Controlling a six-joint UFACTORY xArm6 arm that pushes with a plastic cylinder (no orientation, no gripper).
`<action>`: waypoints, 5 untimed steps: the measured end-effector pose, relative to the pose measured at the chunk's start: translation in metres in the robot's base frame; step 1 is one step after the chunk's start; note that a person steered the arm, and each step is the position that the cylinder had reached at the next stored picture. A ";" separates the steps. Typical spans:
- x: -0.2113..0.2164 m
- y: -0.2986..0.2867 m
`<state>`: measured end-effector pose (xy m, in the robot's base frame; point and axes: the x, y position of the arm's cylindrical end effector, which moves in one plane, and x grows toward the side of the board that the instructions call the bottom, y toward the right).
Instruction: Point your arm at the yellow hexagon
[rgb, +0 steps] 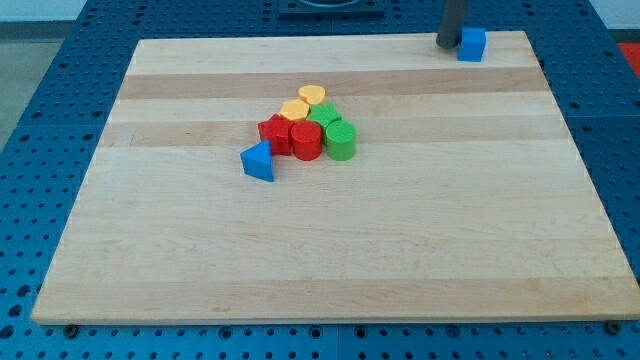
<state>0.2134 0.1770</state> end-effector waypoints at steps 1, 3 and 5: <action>0.000 0.001; 0.000 -0.074; 0.046 -0.189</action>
<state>0.2594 -0.0122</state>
